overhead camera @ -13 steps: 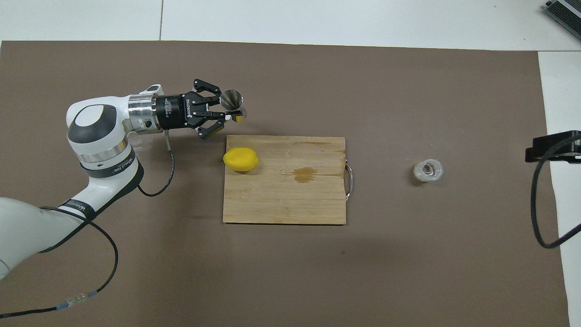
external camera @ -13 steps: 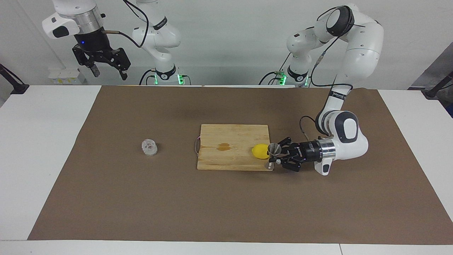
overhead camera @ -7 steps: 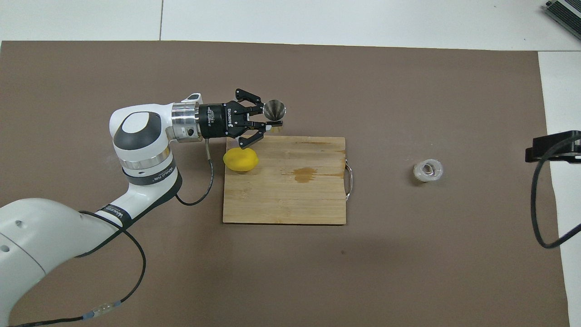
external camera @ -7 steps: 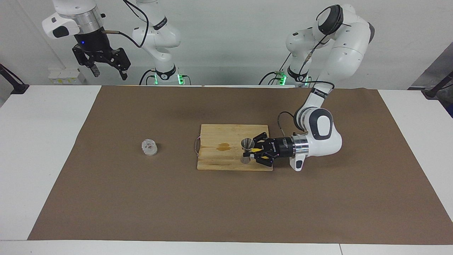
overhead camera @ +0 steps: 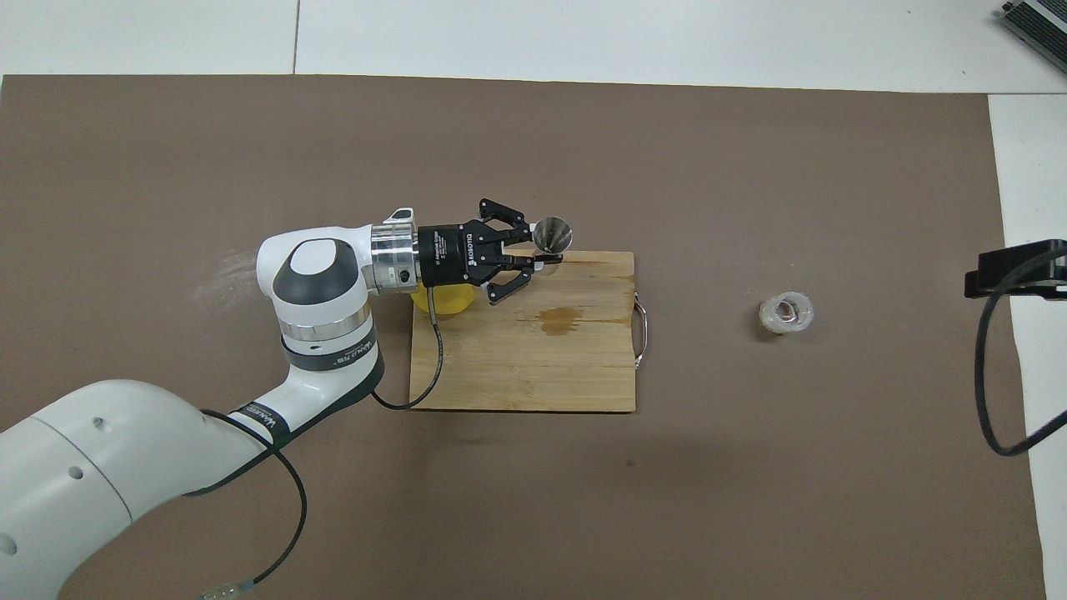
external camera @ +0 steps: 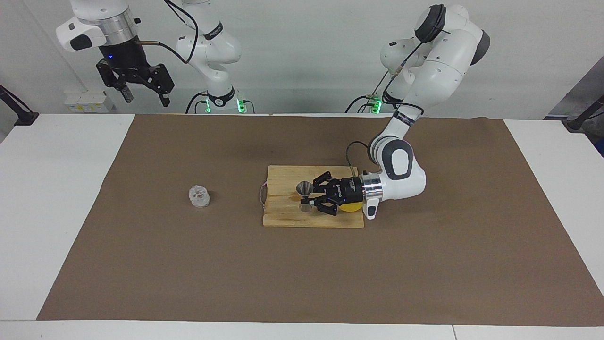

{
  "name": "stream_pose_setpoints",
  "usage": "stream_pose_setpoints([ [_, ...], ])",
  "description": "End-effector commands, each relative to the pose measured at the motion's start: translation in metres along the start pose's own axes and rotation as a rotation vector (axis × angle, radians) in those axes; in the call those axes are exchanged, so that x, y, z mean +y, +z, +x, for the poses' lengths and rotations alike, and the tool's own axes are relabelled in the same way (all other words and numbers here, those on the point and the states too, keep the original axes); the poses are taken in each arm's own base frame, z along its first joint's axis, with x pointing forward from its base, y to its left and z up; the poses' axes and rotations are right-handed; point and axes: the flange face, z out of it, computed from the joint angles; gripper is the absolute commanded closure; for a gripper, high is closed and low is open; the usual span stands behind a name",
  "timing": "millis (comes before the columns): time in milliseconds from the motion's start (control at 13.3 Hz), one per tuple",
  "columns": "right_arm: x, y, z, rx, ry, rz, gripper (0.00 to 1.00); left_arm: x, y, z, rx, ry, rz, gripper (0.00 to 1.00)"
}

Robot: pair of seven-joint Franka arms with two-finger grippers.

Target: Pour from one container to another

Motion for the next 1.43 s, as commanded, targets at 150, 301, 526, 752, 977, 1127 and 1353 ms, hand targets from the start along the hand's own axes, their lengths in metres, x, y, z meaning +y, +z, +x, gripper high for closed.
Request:
stream_pose_setpoints([
  [150, 0.003, -0.001, -0.004, -0.008, -0.019, 0.003, 0.0, -0.024, -0.009, -0.002, 0.029, 0.006, -0.048, 1.0],
  [301, 0.003, -0.001, -0.004, -0.008, -0.019, 0.003, 0.0, -0.028, -0.013, -0.004, 0.039, 0.012, -0.05, 1.0],
  [526, 0.003, -0.001, -0.004, -0.008, -0.019, 0.003, 0.0, -0.04, -0.02, -0.001, 0.063, 0.004, -0.049, 1.0],
  [752, 0.003, -0.001, -0.004, -0.008, -0.019, 0.003, 0.0, -0.056, -0.027, 0.006, 0.048, -0.002, -0.089, 1.0],
  [977, 0.003, -0.001, -0.004, -0.008, -0.019, 0.003, 0.0, -0.061, -0.029, 0.013, 0.051, 0.008, -0.094, 1.0],
  [1127, 0.003, -0.001, -0.004, -0.008, -0.019, 0.003, 0.0, -0.064, -0.03, 0.017, 0.059, 0.002, -0.094, 1.0],
  [1353, 0.003, -0.001, -0.004, -0.008, -0.019, 0.003, 0.0, -0.069, -0.033, 0.016, 0.07, -0.002, -0.104, 1.0],
])
